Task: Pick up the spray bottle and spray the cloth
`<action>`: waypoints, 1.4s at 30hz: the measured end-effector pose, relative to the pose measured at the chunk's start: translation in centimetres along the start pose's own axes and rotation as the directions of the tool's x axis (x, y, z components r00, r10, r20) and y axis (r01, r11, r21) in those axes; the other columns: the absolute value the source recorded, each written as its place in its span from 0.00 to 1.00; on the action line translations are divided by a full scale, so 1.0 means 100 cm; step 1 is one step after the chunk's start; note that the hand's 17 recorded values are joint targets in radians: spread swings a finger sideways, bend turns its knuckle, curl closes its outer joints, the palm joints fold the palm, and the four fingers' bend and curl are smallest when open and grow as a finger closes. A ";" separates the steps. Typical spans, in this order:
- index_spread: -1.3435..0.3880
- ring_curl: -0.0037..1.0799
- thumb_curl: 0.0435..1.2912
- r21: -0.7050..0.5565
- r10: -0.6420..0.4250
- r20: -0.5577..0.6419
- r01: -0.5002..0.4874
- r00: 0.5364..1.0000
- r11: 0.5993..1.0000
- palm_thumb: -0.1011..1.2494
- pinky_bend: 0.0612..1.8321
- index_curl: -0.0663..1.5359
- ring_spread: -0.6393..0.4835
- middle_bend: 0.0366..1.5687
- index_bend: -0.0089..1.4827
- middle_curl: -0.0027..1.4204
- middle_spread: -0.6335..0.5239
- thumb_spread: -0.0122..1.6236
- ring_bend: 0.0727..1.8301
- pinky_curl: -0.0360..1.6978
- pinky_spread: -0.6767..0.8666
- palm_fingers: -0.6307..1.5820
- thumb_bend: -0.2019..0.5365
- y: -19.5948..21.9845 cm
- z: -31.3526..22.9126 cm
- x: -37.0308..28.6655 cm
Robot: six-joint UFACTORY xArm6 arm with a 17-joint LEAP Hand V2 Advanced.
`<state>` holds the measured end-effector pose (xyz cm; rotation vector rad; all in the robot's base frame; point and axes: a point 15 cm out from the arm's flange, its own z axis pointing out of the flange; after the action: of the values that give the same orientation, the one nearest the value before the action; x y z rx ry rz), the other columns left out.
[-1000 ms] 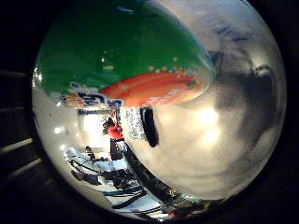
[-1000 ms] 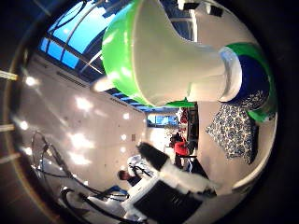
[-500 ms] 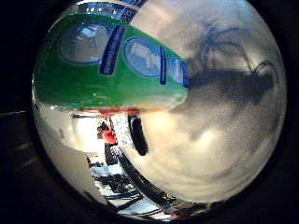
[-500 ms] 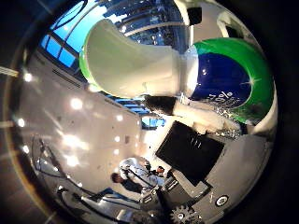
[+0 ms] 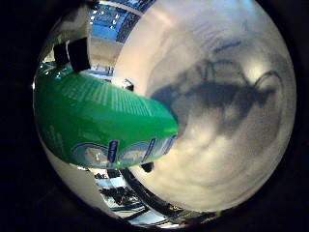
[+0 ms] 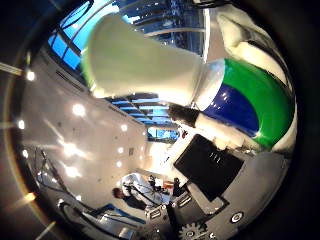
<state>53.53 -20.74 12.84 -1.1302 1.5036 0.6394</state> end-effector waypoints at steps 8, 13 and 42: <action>0.50 0.87 0.29 0.029 -0.020 -0.027 0.021 0.999 0.999 0.82 0.71 0.77 0.31 0.76 0.71 0.87 0.21 0.52 0.76 0.69 0.30 0.70 0.28 -0.009 -0.010 -0.008; 0.53 0.88 0.35 0.040 -0.021 -0.021 0.022 1.000 0.999 0.90 0.68 0.77 0.31 0.77 0.71 0.84 0.25 0.56 0.75 0.73 0.32 0.70 0.28 -0.011 -0.012 -0.011; 0.59 0.92 0.49 -0.046 -0.125 -0.034 0.123 0.992 0.991 0.92 0.59 0.75 0.31 0.78 0.68 0.78 0.35 0.60 0.72 0.87 0.34 0.74 0.25 0.005 -0.037 -0.082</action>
<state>51.08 -21.15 21.53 -1.2641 1.4437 0.5712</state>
